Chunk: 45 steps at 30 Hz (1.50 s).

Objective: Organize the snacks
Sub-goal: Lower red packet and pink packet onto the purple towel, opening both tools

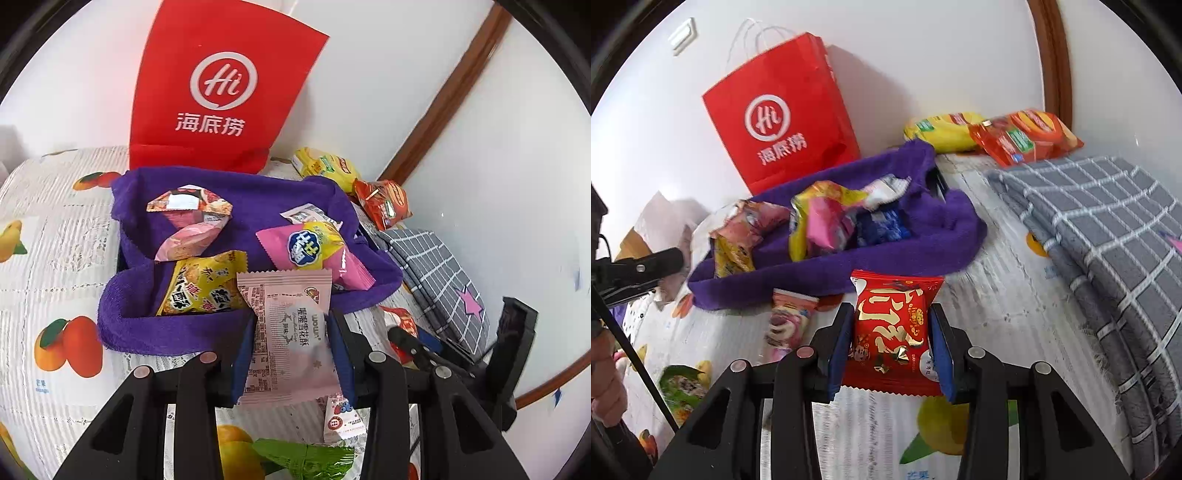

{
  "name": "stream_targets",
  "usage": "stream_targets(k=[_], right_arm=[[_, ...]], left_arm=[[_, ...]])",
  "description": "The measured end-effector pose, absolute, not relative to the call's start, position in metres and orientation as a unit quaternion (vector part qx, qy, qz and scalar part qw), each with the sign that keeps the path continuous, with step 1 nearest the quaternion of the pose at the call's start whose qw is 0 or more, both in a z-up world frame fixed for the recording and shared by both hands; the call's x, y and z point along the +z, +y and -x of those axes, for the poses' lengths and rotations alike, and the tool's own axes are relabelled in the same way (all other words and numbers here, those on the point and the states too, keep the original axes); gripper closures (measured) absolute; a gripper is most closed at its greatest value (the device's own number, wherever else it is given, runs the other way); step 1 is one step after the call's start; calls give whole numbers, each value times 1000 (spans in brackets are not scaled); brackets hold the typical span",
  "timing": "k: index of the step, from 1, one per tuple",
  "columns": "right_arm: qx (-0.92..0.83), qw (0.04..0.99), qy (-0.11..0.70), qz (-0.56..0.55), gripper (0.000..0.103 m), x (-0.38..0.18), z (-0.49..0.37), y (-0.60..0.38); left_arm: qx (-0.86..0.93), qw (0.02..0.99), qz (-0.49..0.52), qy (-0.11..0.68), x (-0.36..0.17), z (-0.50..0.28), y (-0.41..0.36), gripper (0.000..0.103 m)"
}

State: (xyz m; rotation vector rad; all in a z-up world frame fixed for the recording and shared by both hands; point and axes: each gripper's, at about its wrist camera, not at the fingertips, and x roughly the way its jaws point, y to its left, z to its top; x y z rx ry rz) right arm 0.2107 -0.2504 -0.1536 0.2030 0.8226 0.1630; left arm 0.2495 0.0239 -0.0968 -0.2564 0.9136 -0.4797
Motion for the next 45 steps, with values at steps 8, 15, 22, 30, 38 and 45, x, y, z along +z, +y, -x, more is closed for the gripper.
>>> stream_targets(k=[8, 15, 22, 30, 38, 45], right_arm=[[81, 934, 336, -92, 62, -94, -240, -248], [92, 932, 339, -95, 62, -95, -300, -244], [85, 913, 384, -107, 62, -152, -337, -247], [56, 906, 412, -78, 61, -170, -341, -248], [71, 901, 419, -84, 46, -166, -340, -248], [81, 908, 394, -112, 43, -154, -331, -253]], left_arm=[[-190, 876, 153, 417, -94, -250, 43, 66], [-174, 878, 174, 410, -97, -255, 55, 66], [-160, 881, 175, 409, -99, -257, 58, 66], [-160, 880, 164, 417, -104, -258, 50, 65], [-166, 880, 151, 419, -107, -258, 40, 65], [-169, 879, 161, 416, -108, -259, 42, 65]])
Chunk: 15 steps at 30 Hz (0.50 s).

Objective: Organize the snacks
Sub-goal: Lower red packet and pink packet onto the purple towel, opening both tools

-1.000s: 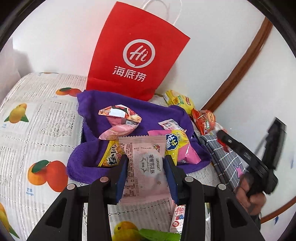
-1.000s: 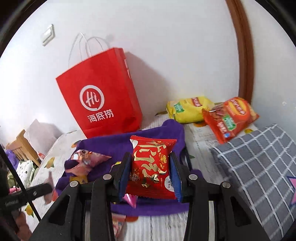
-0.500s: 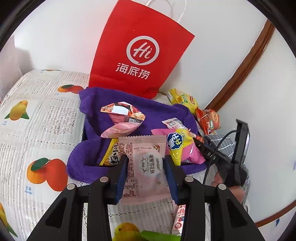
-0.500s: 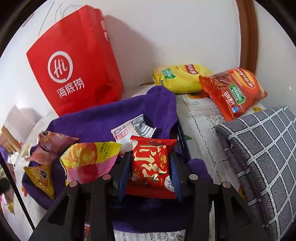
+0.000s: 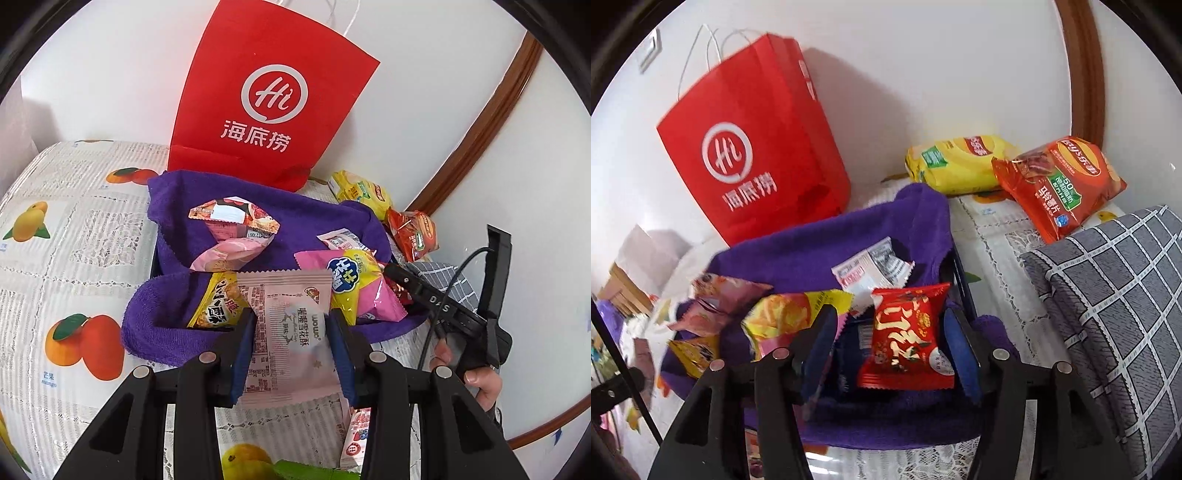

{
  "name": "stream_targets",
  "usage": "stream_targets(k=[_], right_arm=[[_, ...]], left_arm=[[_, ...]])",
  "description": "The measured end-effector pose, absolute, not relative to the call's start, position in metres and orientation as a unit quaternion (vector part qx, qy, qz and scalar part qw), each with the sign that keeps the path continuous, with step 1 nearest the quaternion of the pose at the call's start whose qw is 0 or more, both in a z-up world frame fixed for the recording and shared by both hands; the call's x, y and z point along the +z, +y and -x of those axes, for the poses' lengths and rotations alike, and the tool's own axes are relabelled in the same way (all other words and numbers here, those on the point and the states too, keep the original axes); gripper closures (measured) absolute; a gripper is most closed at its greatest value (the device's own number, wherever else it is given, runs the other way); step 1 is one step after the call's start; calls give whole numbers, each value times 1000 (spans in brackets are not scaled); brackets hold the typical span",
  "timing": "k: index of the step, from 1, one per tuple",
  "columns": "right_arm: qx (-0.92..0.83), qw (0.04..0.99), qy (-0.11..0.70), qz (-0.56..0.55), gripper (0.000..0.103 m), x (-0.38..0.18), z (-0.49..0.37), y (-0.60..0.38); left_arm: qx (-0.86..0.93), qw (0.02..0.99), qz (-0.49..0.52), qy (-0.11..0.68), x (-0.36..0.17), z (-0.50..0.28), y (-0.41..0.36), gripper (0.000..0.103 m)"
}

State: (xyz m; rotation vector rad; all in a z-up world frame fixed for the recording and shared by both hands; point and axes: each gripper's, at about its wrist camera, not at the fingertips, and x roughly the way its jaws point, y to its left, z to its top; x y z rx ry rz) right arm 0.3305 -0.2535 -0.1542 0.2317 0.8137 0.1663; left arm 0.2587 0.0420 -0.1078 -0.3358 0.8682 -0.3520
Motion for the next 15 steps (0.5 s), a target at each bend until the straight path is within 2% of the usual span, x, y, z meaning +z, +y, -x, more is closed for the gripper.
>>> stream_targets(k=[15], right_arm=[[110, 910, 377, -137, 43, -139, -317, -252]], left_arm=[[-172, 879, 151, 417, -103, -267, 23, 65]])
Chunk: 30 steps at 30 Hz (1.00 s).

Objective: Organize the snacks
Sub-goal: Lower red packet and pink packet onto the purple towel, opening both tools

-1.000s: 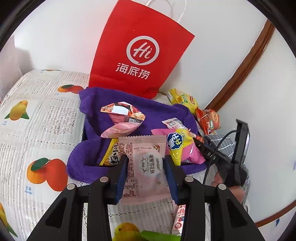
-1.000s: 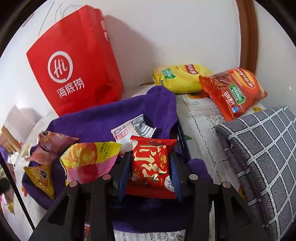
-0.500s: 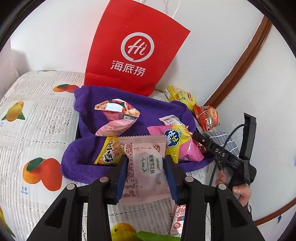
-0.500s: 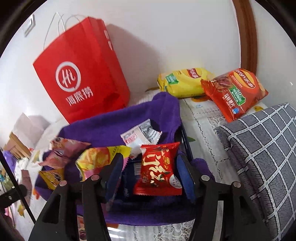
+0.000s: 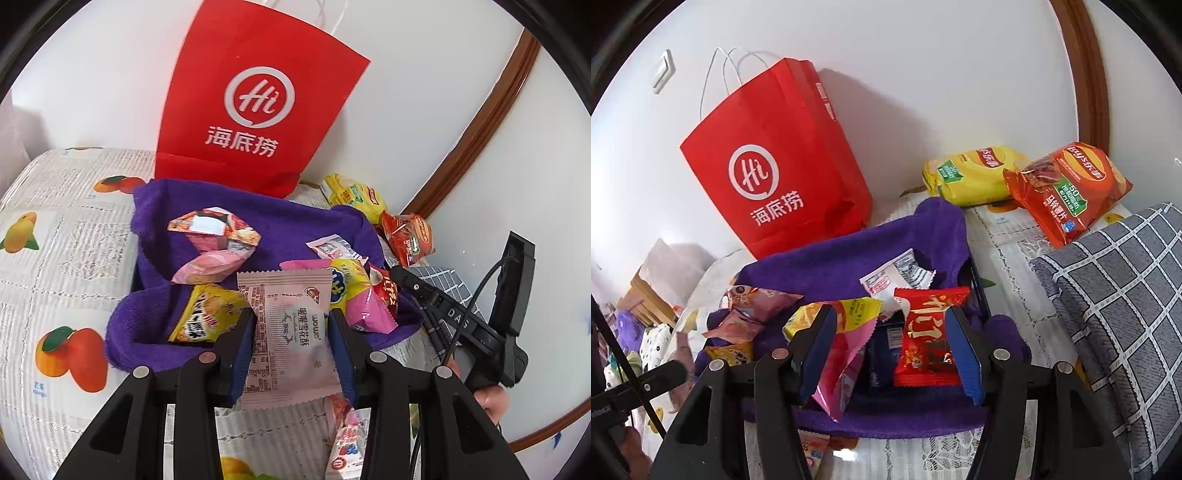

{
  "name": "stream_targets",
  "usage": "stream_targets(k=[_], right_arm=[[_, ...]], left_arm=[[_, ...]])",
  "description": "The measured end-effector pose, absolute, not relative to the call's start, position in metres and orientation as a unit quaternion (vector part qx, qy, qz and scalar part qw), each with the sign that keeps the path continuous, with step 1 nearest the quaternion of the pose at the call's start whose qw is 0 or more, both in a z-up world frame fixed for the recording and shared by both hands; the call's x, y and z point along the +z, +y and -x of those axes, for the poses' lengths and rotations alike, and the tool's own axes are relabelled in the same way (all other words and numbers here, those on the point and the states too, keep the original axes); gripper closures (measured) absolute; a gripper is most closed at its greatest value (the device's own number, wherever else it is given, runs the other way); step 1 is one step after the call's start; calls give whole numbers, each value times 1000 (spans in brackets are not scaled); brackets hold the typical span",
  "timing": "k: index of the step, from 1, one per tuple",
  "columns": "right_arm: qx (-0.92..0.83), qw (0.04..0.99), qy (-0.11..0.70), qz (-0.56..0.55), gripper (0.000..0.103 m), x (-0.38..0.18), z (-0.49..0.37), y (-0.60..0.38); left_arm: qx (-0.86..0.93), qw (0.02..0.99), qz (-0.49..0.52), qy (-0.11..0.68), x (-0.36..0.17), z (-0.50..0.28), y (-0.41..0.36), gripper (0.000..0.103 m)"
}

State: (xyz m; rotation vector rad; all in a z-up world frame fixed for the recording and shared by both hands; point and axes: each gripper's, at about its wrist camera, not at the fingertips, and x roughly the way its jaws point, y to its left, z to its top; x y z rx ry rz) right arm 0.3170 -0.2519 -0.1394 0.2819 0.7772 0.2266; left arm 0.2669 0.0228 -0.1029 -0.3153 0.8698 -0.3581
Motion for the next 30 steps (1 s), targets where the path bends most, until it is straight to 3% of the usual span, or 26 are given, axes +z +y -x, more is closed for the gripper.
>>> stream_targets(k=[30], right_arm=[[119, 913, 367, -136, 43, -134, -314, -251]], left_arm=[[-141, 865, 163, 453, -130, -321, -16, 64]])
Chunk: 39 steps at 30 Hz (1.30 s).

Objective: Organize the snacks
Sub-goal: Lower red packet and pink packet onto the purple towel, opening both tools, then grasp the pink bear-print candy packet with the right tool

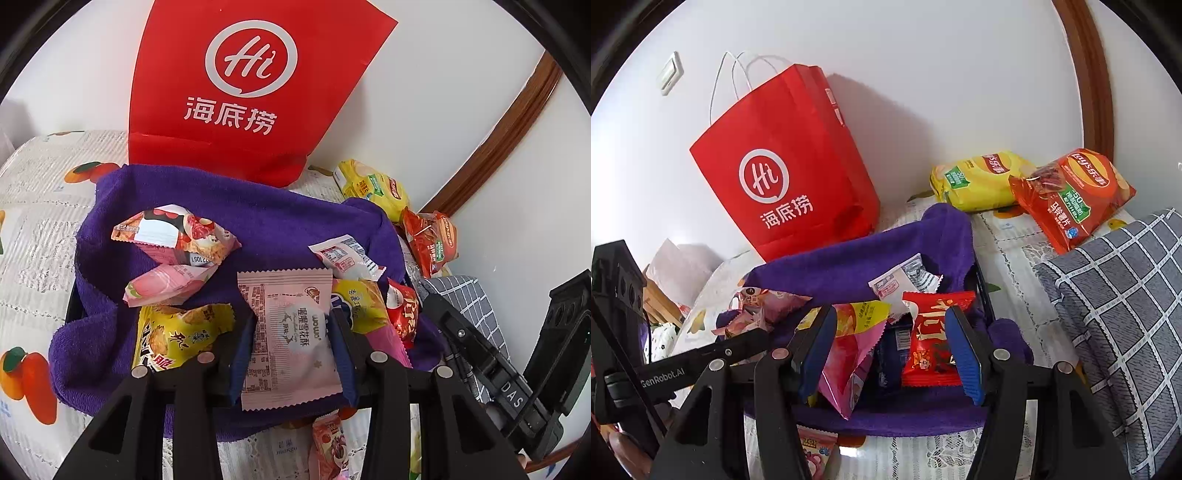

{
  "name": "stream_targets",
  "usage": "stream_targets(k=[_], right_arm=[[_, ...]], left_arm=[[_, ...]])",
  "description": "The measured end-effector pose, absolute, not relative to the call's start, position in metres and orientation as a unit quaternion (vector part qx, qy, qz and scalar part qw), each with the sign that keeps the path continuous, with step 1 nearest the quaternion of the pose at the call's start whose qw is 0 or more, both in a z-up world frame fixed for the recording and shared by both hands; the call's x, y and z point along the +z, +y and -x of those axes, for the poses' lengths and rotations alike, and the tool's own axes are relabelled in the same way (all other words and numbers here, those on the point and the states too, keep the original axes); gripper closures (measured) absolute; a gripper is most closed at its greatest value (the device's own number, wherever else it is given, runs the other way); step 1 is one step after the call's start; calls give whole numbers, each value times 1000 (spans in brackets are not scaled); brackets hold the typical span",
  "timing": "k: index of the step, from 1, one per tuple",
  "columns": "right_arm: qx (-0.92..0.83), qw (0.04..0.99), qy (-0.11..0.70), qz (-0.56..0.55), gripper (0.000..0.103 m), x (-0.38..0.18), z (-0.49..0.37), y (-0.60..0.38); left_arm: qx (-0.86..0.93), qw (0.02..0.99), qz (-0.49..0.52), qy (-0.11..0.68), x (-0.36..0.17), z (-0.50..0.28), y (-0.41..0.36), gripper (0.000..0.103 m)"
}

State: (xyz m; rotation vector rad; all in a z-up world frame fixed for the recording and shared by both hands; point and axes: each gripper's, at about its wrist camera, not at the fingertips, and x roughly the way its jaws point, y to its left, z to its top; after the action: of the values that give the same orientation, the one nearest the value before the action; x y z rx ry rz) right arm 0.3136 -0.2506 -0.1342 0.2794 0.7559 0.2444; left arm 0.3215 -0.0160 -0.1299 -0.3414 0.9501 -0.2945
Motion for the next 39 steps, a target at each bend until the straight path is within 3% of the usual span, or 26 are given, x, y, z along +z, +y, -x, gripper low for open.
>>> stream_targets(k=[3, 5, 19, 28, 39], right_arm=[[117, 912, 370, -132, 43, -136, -315, -250], [116, 912, 370, -132, 43, -137, -315, -250], [126, 911, 368, -139, 43, -137, -305, -246], [164, 917, 350, -100, 44, -145, -255, -217], [172, 879, 438, -69, 50, -182, -222, -187]], left_arm=[[-134, 871, 159, 446, -128, -322, -16, 56], [-134, 874, 153, 441, -125, -321, -17, 43], [-156, 879, 175, 414, -106, -295, 5, 42], [-147, 890, 153, 403, -98, -280, 11, 42], [-162, 889, 188, 386, -85, -271, 33, 42]])
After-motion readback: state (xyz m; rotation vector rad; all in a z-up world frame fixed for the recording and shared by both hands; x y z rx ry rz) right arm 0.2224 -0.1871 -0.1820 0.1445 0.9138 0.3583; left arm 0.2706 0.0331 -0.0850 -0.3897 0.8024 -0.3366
